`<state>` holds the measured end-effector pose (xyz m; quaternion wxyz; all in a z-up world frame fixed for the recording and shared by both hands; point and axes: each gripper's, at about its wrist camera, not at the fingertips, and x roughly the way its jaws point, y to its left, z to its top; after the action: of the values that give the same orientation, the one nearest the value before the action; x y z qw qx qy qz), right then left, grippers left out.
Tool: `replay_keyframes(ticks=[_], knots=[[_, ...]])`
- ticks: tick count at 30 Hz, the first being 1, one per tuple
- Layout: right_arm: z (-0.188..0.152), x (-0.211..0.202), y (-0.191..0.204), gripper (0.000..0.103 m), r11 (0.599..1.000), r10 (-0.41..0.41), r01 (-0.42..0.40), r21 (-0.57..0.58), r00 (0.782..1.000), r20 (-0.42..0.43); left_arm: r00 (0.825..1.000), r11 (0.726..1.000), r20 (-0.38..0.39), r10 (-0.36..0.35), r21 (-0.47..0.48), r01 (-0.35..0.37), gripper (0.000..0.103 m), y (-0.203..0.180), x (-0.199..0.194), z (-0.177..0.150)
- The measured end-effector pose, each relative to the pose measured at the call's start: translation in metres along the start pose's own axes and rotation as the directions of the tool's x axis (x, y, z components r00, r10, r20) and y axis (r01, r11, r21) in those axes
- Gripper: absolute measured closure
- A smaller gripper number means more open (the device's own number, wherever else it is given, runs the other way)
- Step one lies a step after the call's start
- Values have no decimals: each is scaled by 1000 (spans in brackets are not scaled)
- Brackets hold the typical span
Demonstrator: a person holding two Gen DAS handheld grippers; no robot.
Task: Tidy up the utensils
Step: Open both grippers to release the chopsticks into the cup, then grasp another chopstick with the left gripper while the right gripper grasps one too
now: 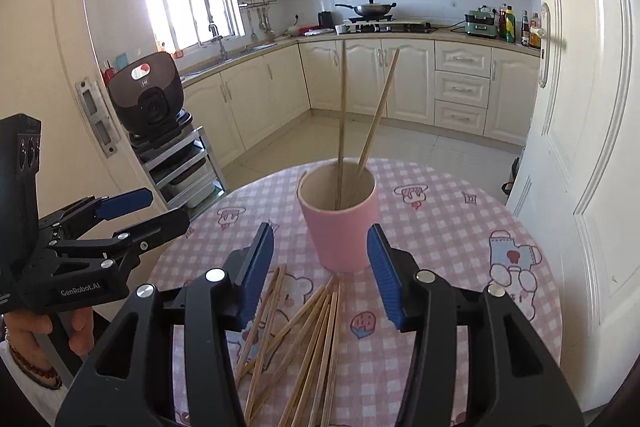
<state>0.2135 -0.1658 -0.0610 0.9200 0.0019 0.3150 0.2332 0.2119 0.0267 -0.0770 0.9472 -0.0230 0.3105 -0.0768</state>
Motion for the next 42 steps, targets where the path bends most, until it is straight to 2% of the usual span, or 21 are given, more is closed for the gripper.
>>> replay_keyframes(ticks=[4, 10, 16, 20, 24, 27, 35, 42], knots=[[-15, 17, 3, 57, 1000, 4, -5, -8, 997, -77, 996, 1000, -82, -25, -10, 24, 24, 0, 15, -18], [-35, 42, 1, 57, 1000, -11, 9, -11, 982, -190, 978, 998, -202, -45, -42, 37, 24, 5, 43, -40], [-50, 63, -7, 57, 1000, 3, 0, 13, 962, -271, 949, 997, -309, -59, -70, 39, 41, 8, 72, -56], [-55, 72, -10, 57, 1000, 18, -13, 17, 948, -318, 929, 995, -362, -76, -84, 49, 43, 5, 86, -64], [-58, 80, -10, 57, 1000, 16, -13, 10, 936, -353, 911, 998, -410, -41, -64, 16, 43, 2, 99, -69], [-58, 83, -11, 62, 1000, 15, -13, 8, 929, -371, 905, 998, -424, -34, -63, 8, 43, 0, 106, -71], [-59, 96, -19, 70, 1000, 9, -10, 0, 908, -419, 910, 1000, -414, 6, 5, -4, 43, -8, 118, -72], [-56, 108, -23, 74, 1000, 16, -11, 15, 898, -439, 907, 1000, -421, 28, 20, -21, 53, -5, 124, -68]])
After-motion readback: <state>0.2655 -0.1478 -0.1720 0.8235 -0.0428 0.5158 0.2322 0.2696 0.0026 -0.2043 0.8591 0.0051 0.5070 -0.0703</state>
